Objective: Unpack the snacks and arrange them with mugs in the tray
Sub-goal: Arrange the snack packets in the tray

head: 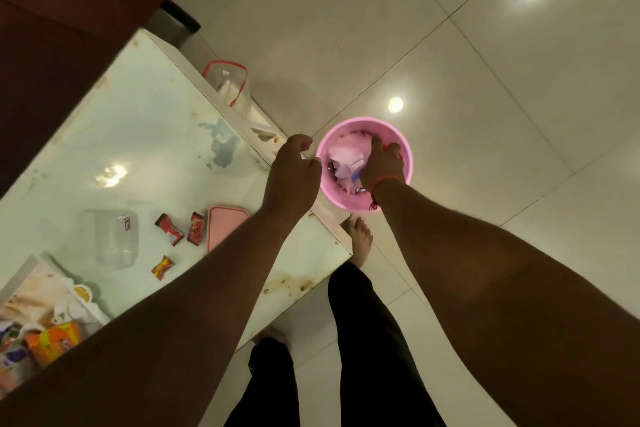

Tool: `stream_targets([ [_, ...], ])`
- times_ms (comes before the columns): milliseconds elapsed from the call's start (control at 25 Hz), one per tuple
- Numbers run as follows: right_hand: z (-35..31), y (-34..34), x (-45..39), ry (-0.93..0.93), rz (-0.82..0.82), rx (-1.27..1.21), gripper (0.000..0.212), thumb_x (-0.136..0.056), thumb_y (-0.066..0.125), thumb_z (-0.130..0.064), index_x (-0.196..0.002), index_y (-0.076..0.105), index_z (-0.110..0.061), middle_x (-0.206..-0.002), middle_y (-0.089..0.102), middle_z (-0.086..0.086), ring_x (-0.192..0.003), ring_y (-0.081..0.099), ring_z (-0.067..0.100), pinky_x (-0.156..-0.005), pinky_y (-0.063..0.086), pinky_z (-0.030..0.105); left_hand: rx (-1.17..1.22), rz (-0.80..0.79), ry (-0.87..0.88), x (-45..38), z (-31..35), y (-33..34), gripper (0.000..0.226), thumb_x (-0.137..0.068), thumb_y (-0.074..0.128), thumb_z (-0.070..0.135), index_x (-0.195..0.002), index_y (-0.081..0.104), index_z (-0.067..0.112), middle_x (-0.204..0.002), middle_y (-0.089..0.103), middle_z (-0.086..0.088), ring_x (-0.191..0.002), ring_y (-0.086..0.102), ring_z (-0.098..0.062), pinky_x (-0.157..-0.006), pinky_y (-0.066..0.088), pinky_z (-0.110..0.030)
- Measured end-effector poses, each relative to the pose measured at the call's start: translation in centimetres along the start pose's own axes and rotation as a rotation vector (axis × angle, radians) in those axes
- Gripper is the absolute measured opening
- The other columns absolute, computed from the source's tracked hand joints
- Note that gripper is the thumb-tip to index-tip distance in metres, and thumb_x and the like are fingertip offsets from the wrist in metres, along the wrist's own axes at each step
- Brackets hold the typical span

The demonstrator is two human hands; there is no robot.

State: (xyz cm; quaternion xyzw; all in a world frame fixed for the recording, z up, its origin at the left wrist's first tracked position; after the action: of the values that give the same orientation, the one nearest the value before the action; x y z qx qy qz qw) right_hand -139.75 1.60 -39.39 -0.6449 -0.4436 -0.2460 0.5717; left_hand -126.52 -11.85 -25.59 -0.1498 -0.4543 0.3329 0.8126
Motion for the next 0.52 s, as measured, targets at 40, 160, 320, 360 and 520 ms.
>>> stream_targets([
  [40,-0.3,-0.2,0.3,-0.022,0.01,0.024,0.096,-0.082,0.067,-0.008,-0.156,0.011,-0.03,-0.152,0.024,0.017,-0.136,0.037,0.041,-0.109,0.041,0.054,0.0,0.006,0.017,0.2,0.0,-0.2,0.039,-0.093,0.053,0.012,-0.132,0.051,0.017,-0.136,0.058,-0.002,-0.108,0.062,-0.018,-0.091,0.048,-0.031],
  [160,-1.7,-1.2,2.2,-0.079,0.073,0.057,0.077,-0.09,0.057,-0.012,-0.155,0.018,-0.028,-0.151,0.029,0.014,-0.132,0.042,0.039,-0.109,0.041,0.052,-0.033,0.042,0.097,1.4,-0.1,-1.7,0.041,-0.094,0.054,0.012,-0.134,0.051,0.016,-0.138,0.058,-0.003,-0.114,0.062,-0.019,-0.09,0.045,-0.027],
  [320,-6.2,-2.3,6.5,-0.195,0.142,0.192,0.065,-0.098,0.048,-0.029,-0.155,0.018,-0.024,-0.153,0.03,0.016,-0.128,0.047,0.037,-0.108,0.041,0.053,-0.088,0.06,0.22,3.7,-1.1,-5.6,0.049,-0.094,0.062,0.025,-0.141,0.047,0.016,-0.142,0.055,-0.005,-0.124,0.058,-0.023,-0.098,0.047,-0.031],
  [360,-7.6,-2.3,7.8,-0.232,0.146,0.23,0.065,-0.098,0.047,-0.035,-0.155,0.018,-0.024,-0.153,0.031,0.017,-0.129,0.047,0.038,-0.108,0.041,0.054,-0.145,0.052,0.236,4.2,-1.6,-6.6,0.054,-0.094,0.061,0.032,-0.143,0.044,0.017,-0.146,0.052,-0.006,-0.129,0.054,-0.024,-0.103,0.045,-0.034],
  [520,-15.0,-0.6,15.3,-0.366,0.185,0.29,0.073,-0.095,0.049,-0.052,-0.155,0.015,-0.026,-0.163,0.013,0.012,-0.147,0.023,0.039,-0.113,0.032,0.058,-0.422,0.122,0.289,7.5,-5.0,-13.6,0.072,-0.094,0.042,0.062,-0.154,0.03,0.023,-0.161,0.031,-0.009,-0.148,0.03,-0.03,-0.12,0.026,-0.05],
])
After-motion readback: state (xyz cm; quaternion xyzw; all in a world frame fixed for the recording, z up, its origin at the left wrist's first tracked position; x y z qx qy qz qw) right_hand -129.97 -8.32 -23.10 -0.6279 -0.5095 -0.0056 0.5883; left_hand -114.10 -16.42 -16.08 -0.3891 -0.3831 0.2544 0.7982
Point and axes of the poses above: each hand's wrist, its own x-axis away from the middle knuckle, its own y-axis out of the palm, z = x × y, the point moved 9 cm from there along -x, towards the middle knuckle
